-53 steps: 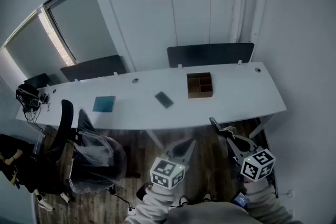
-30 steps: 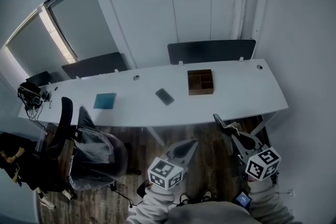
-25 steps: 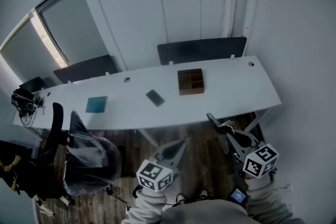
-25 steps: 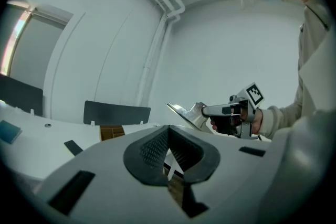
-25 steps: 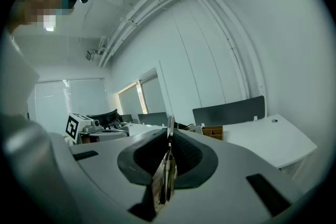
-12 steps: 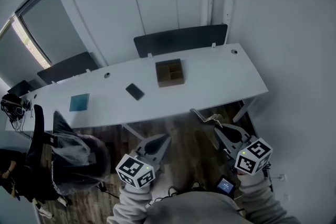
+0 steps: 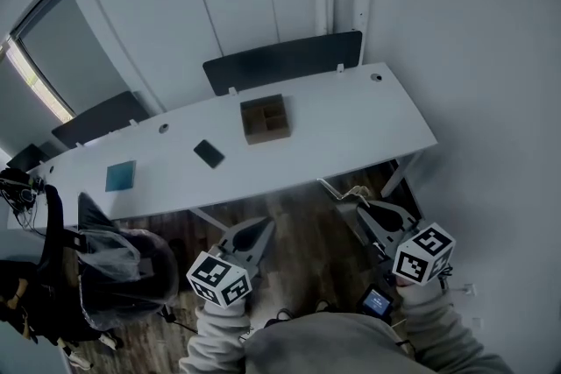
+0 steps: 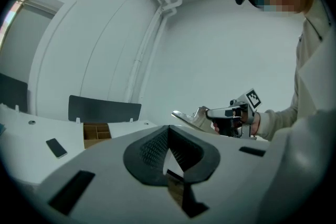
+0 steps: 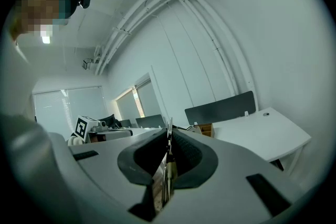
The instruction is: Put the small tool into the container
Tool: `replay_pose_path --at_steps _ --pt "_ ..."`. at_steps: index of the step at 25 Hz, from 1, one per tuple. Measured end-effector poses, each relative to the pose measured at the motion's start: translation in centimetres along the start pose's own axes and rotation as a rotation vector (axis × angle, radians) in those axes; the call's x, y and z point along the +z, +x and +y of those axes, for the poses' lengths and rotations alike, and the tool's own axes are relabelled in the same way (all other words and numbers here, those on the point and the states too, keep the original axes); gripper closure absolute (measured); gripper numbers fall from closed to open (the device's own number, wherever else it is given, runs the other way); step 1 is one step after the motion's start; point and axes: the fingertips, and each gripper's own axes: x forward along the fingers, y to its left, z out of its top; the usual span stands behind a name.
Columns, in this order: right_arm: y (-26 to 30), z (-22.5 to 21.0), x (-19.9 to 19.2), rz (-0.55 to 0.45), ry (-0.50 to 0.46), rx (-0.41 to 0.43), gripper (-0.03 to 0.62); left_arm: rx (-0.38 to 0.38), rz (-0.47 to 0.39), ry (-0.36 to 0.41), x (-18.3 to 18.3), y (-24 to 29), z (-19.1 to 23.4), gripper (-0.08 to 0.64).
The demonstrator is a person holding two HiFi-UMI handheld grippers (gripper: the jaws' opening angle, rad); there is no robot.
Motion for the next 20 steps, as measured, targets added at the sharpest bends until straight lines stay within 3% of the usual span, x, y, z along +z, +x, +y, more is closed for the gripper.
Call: replay_pose_path --at_steps 10,14,16,20 --pt "-1.4 -3.0 1.5 -0.037 -0.002 -0.008 0.551 0.012 -0.007 0.002 0.9 2.3 0.3 0.558" --pt "-1.3 -4.4 1.9 -0.048 0.034 -0.007 0.550 -0.041 0.015 0.015 0.8 2.0 1.0 0.558" --pt "-0.9 -4.8 2.3 -0.059 0.053 0.004 0.551 -0.021 0.011 0.012 0.8 1.5 2.8 0.558" --pt "1.6 -5.5 2.6 -0.043 0.003 0.003 0.551 0.054 -0.045 -0.042 1.7 1.4 8.1 0.558"
